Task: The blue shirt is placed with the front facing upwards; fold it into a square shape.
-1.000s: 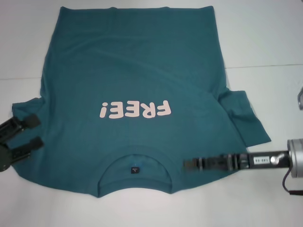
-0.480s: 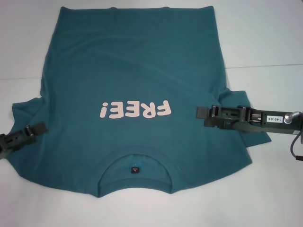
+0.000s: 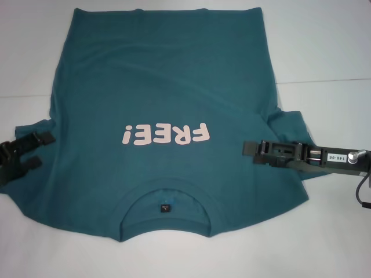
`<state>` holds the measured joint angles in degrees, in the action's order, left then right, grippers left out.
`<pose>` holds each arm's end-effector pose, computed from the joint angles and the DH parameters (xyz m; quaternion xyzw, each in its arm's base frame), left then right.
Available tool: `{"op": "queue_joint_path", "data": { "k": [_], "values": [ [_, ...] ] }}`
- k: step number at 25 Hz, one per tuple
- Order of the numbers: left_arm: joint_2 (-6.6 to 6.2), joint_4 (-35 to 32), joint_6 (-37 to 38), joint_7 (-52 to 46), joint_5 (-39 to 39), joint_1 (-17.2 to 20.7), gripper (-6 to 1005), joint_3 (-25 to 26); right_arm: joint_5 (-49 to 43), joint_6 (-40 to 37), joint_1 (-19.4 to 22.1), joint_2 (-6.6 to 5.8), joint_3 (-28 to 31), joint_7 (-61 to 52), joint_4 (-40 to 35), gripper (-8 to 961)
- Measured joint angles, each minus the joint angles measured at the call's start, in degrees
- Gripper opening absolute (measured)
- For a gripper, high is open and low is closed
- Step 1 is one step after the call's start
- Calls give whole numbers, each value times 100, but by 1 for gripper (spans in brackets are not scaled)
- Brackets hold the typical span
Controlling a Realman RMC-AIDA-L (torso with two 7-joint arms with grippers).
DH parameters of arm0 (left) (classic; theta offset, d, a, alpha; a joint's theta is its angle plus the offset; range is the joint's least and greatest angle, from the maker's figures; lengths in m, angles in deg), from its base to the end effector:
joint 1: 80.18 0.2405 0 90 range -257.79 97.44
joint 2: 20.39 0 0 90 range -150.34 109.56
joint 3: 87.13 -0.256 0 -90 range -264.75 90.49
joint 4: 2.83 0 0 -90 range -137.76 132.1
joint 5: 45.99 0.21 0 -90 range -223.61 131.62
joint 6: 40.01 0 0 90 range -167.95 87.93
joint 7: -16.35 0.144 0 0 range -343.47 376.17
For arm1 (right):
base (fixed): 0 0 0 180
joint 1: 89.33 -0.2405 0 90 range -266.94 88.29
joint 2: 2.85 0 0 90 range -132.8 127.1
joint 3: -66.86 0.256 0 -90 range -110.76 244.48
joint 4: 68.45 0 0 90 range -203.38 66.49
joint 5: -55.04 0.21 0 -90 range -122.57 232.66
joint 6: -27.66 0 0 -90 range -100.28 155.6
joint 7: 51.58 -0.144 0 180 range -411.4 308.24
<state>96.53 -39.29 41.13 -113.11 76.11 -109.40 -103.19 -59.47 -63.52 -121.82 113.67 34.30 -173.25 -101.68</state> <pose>-0.3287 0.3410 0.0561 -0.6444 -0.6545 -0.3541 0.1761 0.2646 0.3399 0.0191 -0.7734 0.5503 0.3129 0.0329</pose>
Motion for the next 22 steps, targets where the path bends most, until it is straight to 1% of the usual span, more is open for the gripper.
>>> {"op": "queue_joint_path", "data": {
  "k": [2, 6, 9, 12, 14, 17, 20, 22],
  "values": [
    [-19, 21, -306, -166, 31, -98, 934, -97, -2, 55, 35, 0, -10, 1, 2, 931],
    [-33, 32, -1237, -664, 34, -215, 934, -372, -3, 95, 85, 5, -28, 3, 2, 931],
    [-39, 39, -1716, -705, 35, -342, 933, -421, -3, 102, 108, 5, -32, 3, 13, 931],
    [-48, 71, -2177, -476, 36, -496, 933, -487, -3, 166, 127, 6, -62, 14, 74, 931],
    [-63, 109, -2569, -174, 38, -601, 933, -620, -3, 231, 135, 9, -86, 35, 127, 931],
    [-71, 142, -2964, 172, 25, -689, 933, -875, -3, 273, 142, -16, -93, 49, 229, 931],
    [-30, 196, -3316, 488, 21, -790, 933, -993, -1, 283, 166, -30, -93, 55, 275, 931],
    [-9, 296, -3670, 554, 54, -855, 934, -1187, 0, 289, 188, -32, -93, 56, 280, 931]
  ]
}}
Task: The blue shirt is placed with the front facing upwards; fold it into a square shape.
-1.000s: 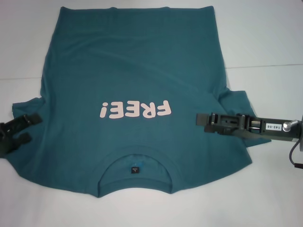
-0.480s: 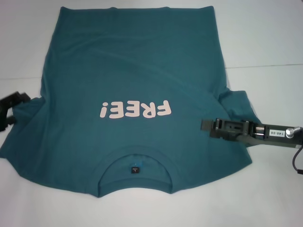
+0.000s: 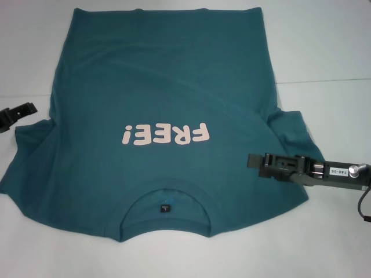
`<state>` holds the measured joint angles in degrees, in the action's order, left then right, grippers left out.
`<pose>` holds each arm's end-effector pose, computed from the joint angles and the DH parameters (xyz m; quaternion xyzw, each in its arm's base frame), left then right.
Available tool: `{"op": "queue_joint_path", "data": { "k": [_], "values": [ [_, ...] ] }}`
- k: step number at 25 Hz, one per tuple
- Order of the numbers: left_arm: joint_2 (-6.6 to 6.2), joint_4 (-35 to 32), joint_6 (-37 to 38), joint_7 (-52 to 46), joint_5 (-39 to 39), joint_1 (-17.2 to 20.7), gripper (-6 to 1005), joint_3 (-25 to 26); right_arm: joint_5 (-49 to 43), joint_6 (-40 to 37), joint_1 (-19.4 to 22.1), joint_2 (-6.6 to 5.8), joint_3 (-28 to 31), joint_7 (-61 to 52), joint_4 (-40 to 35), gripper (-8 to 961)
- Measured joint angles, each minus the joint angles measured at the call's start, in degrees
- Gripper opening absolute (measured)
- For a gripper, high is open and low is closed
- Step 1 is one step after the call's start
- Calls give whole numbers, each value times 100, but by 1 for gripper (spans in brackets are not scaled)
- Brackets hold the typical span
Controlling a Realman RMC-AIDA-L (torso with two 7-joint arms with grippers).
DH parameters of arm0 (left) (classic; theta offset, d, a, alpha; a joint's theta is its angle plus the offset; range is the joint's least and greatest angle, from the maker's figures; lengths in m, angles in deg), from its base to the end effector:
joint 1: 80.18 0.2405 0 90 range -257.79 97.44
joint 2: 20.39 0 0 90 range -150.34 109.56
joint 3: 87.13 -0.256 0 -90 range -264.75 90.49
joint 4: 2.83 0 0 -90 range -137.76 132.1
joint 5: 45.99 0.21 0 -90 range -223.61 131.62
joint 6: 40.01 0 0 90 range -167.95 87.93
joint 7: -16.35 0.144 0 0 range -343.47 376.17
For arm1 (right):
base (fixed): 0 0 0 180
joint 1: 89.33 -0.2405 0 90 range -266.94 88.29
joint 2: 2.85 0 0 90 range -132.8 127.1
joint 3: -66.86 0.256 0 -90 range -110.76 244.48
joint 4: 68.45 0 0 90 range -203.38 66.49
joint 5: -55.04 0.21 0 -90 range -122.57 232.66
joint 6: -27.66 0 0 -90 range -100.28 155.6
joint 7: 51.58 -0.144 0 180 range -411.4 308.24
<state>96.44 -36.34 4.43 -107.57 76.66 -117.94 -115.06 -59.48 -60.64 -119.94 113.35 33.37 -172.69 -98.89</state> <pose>-0.3293 0.4254 0.0586 -0.6518 -0.5904 -0.2503 0.4050 0.2827 0.3307 0.0104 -0.7557 0.5782 0.3042 0.0456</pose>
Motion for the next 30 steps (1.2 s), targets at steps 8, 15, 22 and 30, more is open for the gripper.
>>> {"op": "queue_joint_path", "data": {
  "k": [8, 15, 22, 30],
  "values": [
    [-28, 432, -818, -139, -24, -186, 934, -243, 1, 26, 31, -32, 9, 0, 3, 930],
    [-55, 621, -1095, -285, 2, -290, 934, -275, 0, 26, 30, -37, 9, 0, 3, 930],
    [-84, 833, -1369, -247, 21, -361, 933, -302, 0, 39, 29, -37, 9, 0, 3, 930],
    [-29, 936, -1614, -13, 39, -396, 933, -353, 0, 92, 47, -37, 9, -1, 8, 930]
  ]
}}
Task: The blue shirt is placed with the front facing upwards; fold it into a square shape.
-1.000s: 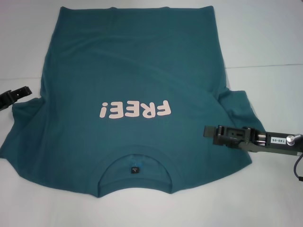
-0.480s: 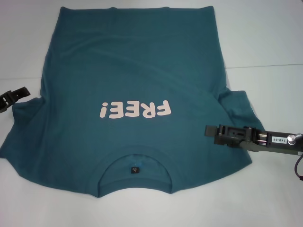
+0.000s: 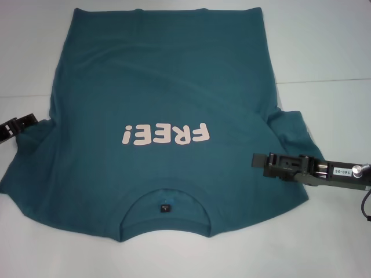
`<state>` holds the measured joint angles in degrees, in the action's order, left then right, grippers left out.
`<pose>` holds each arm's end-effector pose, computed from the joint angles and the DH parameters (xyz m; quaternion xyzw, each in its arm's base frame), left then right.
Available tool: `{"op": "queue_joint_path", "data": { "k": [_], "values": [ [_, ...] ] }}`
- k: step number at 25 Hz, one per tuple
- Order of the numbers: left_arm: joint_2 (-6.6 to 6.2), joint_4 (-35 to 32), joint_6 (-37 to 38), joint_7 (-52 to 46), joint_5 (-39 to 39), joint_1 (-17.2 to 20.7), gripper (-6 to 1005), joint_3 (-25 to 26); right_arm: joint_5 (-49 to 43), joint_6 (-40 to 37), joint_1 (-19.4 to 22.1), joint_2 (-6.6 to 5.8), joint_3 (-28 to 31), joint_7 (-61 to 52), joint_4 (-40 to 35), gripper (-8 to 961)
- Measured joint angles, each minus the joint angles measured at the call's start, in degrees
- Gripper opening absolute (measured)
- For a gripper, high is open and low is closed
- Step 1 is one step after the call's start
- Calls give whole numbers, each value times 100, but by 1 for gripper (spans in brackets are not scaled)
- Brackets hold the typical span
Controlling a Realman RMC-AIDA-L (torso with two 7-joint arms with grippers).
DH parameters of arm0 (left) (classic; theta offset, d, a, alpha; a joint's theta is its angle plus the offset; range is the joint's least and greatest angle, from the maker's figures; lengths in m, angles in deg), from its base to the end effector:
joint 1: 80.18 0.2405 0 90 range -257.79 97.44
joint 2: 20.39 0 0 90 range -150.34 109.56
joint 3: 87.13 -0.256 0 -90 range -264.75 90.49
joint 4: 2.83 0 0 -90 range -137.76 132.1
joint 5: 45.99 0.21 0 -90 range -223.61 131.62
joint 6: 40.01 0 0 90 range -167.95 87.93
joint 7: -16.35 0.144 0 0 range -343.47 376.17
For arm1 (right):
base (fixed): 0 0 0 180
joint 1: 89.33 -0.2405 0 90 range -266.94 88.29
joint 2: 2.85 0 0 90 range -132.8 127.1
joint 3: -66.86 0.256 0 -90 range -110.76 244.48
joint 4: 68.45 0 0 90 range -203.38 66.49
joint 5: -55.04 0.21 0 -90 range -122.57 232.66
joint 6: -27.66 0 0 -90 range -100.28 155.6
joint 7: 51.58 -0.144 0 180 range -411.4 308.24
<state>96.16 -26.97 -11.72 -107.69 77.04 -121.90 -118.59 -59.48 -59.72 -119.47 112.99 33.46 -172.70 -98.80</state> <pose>-0.3373 0.4387 0.0344 -0.6204 -0.6030 -0.2011 0.4594 0.2884 0.3307 0.0130 -0.7517 0.5832 0.3027 0.0570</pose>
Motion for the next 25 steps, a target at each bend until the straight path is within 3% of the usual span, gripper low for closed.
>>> {"op": "queue_joint_path", "data": {
  "k": [25],
  "values": [
    [26, 369, -571, 274, 1, -241, 934, -146, 0, 10, 9, -9, -9, -50, 4, 930]
  ]
}}
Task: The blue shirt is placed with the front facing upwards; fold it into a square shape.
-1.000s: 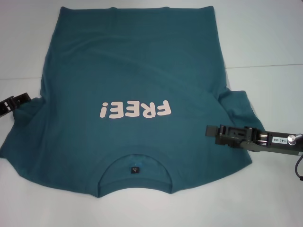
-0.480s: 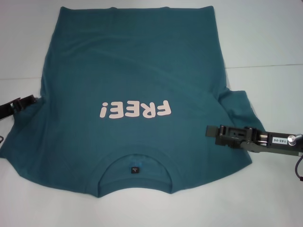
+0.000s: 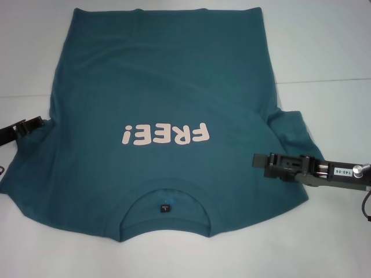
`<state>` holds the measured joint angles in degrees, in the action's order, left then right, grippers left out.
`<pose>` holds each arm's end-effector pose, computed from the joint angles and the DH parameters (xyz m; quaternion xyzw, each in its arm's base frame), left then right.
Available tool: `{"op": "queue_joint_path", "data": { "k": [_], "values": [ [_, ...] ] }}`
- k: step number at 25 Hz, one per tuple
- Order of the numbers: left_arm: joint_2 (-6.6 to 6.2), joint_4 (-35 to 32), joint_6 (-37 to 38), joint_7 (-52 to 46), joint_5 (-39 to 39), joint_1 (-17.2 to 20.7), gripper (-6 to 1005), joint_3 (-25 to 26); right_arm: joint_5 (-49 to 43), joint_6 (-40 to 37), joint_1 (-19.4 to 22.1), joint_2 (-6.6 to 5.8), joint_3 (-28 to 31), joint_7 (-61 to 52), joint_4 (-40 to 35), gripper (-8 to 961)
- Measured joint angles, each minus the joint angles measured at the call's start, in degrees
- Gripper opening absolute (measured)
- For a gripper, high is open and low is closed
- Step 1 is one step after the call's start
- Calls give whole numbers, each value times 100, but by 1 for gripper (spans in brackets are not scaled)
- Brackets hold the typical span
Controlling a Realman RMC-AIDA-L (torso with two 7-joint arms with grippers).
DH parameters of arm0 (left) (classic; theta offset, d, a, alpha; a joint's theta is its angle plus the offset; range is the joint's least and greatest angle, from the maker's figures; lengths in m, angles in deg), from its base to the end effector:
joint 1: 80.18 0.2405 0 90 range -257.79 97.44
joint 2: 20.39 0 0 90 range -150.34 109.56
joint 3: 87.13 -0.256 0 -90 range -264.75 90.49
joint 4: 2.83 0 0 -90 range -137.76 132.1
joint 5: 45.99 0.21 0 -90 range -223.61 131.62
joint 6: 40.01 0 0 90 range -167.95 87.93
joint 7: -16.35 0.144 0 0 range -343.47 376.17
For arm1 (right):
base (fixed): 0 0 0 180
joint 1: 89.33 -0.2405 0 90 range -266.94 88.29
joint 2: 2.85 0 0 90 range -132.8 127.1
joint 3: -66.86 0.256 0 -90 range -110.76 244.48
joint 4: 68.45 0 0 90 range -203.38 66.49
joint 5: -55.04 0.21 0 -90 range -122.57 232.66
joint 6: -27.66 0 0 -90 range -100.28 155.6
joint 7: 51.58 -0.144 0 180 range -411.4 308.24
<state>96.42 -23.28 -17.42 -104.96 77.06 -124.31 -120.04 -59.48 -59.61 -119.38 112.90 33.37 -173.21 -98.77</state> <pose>-0.3316 0.4452 0.0215 -0.6311 -0.5866 -0.1722 0.4775 0.2894 0.3304 0.0134 -0.7488 0.5872 0.3019 0.0569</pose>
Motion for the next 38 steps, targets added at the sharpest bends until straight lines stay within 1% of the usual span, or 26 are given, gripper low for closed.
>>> {"op": "queue_joint_path", "data": {
  "k": [13, 21, 35, 38],
  "values": [
    [0, 96, -73, 62, 0, -15, 933, -4, 0, -17, 55, 0, 0, -9, 0, 930],
    [33, 120, -74, 186, -1, -54, 933, -5, 0, -41, 71, 0, 1, -10, 0, 930],
    [46, 123, -15, 199, -2, -90, 934, -4, 0, -14, 131, -6, 0, -11, 0, 930],
    [80, 117, 42, 198, -3, -93, 934, -4, 0, -12, 132, -11, 0, -11, 0, 930]
  ]
}}
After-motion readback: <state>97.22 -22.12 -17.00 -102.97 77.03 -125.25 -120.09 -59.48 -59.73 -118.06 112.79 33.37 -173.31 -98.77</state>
